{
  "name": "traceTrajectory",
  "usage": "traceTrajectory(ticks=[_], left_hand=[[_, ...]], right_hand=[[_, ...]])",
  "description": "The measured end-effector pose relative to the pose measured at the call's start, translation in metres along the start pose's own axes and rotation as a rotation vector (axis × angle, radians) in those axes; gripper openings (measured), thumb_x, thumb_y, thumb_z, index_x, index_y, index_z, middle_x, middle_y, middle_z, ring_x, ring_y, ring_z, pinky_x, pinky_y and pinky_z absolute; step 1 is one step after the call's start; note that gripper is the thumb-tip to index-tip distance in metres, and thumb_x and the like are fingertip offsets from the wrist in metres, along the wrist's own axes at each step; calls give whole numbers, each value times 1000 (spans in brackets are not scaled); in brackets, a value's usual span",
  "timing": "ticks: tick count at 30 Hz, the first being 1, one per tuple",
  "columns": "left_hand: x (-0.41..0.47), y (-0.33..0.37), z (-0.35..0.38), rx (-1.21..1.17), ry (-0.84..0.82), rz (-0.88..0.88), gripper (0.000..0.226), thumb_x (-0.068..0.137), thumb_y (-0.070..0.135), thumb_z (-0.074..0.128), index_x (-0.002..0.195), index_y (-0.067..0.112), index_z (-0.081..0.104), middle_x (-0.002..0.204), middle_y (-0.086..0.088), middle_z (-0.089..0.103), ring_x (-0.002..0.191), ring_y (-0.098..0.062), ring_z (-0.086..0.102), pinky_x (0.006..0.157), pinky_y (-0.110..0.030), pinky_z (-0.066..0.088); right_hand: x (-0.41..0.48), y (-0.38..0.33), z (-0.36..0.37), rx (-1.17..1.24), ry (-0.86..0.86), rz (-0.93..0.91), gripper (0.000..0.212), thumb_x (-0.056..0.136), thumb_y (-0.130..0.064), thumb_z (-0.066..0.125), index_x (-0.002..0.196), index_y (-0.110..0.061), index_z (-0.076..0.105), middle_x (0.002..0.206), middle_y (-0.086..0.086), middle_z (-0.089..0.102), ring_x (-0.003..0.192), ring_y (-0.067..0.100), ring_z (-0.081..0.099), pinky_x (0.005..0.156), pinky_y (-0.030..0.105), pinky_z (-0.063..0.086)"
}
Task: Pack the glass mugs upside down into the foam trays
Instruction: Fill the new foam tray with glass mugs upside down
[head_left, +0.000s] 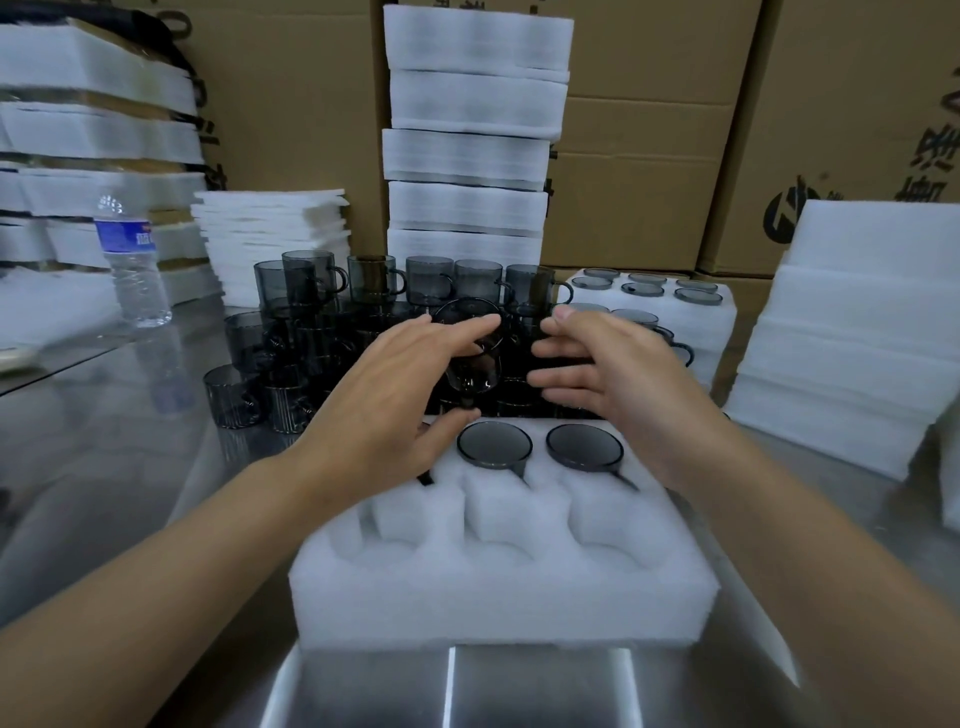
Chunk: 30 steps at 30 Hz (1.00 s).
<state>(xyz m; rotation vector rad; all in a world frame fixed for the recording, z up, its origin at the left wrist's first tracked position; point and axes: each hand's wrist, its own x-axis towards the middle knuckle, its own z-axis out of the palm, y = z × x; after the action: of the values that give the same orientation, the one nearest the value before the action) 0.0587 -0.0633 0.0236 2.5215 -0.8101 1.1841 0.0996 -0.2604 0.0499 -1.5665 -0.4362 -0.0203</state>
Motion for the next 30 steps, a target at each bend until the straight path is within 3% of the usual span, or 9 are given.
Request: traceTrajectory(ticks=[4,9,13,16,23,27,30], left_hand=[[0,1,-1,-77,-28,25,79,78,7,72,143,16,28,118,11,48,117,-6,47,116,-19,12],[1,2,-2,-90,-32,66,79,76,10,71,142,17,27,120,11,47,118,-7,46,116,-17,11],[1,3,-2,-61,-36,66,82,75,8,77,141,18,28,119,3,59,117,-9,47,115,-18,13],[1,3,-3,-32,-44,65,83,75,10,78,140,19,29,118,-4,64,116,-10,47,114,-19,14],[1,1,-3,0,7,49,74,77,38,62,142,17,32,123,3,59,125,-13,42,109,-26,27],[-1,-1,0,9,24,-56,95,66,51,71,144,15,31,135,-5,48,130,-17,30,112,-22,18],[-2,-1,0,-84,-31,-162,107,60,65,67,146,25,18,141,1,40,132,-12,25,112,-17,14]], right_hand=[[-5,12,14,78,-69,66,25,83,-42,66,99,-22,65,105,-1,68,85,14,72,71,27,57],[-7,18,17,104,-66,27,38,77,-36,74,108,-16,63,97,-2,72,86,14,72,68,22,56],[-7,18,17,124,-58,17,37,78,-33,74,108,-15,62,89,-4,73,84,17,72,67,23,56],[-8,17,18,129,-69,27,38,78,-34,73,109,-15,62,95,-2,71,84,18,72,67,23,56],[-5,19,17,153,-37,52,19,85,-22,66,102,-19,59,104,9,66,80,22,72,66,24,55],[-4,20,17,153,-42,57,17,86,-21,65,101,-18,60,104,11,66,76,22,71,64,23,54],[-4,21,17,146,-56,52,20,83,-22,66,102,-18,60,104,11,64,75,21,70,65,24,54]])
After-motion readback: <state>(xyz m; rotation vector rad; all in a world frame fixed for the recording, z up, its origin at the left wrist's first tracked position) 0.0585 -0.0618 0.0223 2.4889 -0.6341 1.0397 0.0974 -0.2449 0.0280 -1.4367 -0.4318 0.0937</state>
